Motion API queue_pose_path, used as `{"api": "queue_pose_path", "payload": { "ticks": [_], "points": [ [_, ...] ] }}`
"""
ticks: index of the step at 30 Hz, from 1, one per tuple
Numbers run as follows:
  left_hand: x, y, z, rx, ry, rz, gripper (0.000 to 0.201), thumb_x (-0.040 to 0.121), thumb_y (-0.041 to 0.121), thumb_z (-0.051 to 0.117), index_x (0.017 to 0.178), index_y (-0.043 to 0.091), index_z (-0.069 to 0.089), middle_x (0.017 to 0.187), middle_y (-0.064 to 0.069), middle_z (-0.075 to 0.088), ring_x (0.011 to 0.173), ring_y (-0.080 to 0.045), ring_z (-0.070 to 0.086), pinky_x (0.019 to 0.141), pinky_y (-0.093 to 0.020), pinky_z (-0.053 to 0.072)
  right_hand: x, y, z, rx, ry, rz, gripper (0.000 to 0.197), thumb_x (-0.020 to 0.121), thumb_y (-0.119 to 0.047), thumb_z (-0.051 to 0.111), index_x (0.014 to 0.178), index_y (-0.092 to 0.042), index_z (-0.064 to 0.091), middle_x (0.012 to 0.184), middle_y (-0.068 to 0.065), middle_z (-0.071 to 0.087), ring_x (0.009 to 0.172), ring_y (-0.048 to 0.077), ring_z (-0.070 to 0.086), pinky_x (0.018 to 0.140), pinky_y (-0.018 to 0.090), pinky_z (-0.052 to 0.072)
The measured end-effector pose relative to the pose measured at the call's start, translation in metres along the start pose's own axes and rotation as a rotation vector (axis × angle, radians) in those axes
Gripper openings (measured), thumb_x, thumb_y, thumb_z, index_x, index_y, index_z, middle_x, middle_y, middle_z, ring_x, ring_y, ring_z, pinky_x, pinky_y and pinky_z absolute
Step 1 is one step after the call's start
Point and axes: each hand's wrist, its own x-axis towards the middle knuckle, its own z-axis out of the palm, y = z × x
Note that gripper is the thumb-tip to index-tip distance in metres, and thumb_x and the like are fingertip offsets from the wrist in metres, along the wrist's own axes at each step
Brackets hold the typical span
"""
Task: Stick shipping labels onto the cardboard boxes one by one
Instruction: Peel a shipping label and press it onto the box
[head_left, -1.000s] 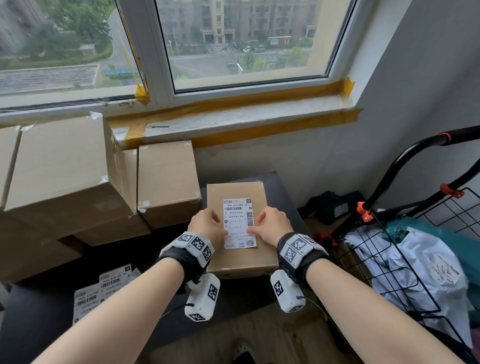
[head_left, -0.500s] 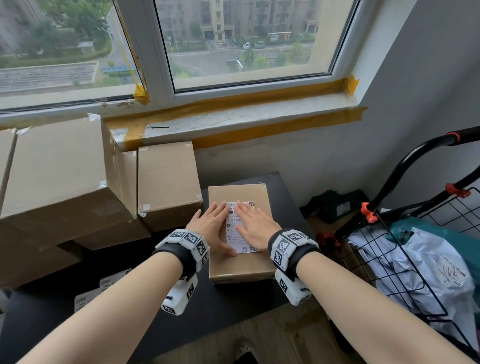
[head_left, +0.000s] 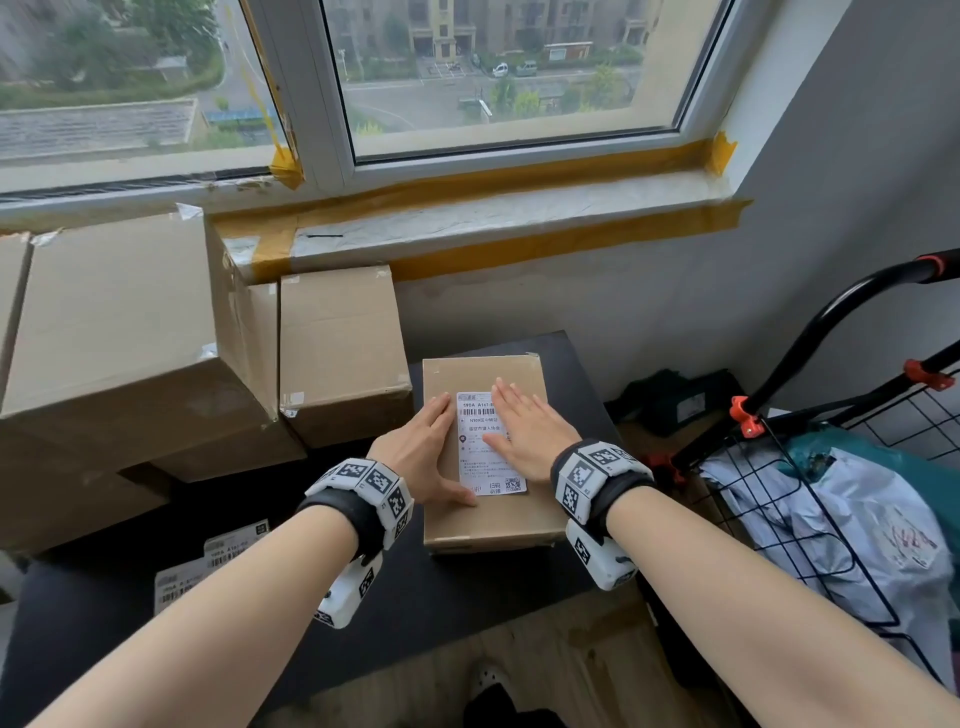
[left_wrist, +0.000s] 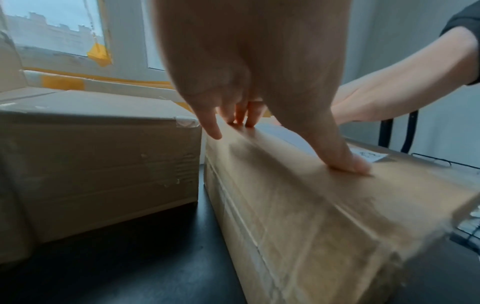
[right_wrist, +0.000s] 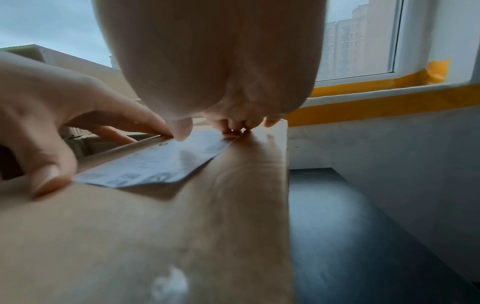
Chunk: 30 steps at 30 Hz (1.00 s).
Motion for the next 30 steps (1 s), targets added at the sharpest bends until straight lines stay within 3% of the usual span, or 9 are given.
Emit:
{"api": "queue_pose_path", "payload": {
  "ticks": [5,14,24,30],
  "points": [
    [0.000,-0.010,-0.007,0.024,-0.076,0.082,0.143,0.051,0.063,0.080,0.149,0.013,-0.011,0.160,-0.001,-0.007,0.147,-0.014,-0.003,0.119,-0.027,0.000,0.009,-0.024,-0.002,0.025,-0.044,-0.097,0.064,0.101,-0.040,0.026,0.150,-0.015,-0.004,0.160,-0.001,-0.009,0.147,0.013,-0.005,0.119,0.031,-0.001],
    [-0.004,-0.007,-0.004,0.034,-0.103,0.073,0.137,0.057,0.060,0.078,0.149,0.009,-0.011,0.159,-0.004,-0.014,0.147,-0.015,-0.011,0.118,-0.027,-0.002,-0.013,-0.030,0.012,0.034,-0.054,-0.150,0.060,0.102,-0.033,0.027,0.151,-0.013,-0.002,0.160,0.003,-0.006,0.147,0.014,-0.004,0.118,0.027,-0.002],
    [-0.017,0.001,0.001,0.086,-0.098,0.024,0.124,0.067,0.058,0.071,0.149,0.004,-0.005,0.159,-0.009,-0.008,0.148,-0.019,-0.005,0.120,-0.030,0.005,-0.057,-0.041,0.039,0.053,0.000,-0.175,0.057,0.101,-0.027,0.029,0.151,-0.013,0.004,0.160,0.002,-0.001,0.148,0.014,0.000,0.116,0.023,-0.003],
    [-0.016,0.002,-0.001,0.182,-0.140,0.026,0.131,0.064,0.063,0.072,0.148,0.001,-0.007,0.158,-0.012,-0.010,0.148,-0.021,-0.006,0.121,-0.031,0.004,-0.083,-0.038,0.053,0.029,0.015,-0.183,0.055,0.102,-0.026,0.028,0.151,-0.013,0.007,0.160,0.002,0.001,0.148,0.014,0.001,0.116,0.023,-0.004]
  ]
}}
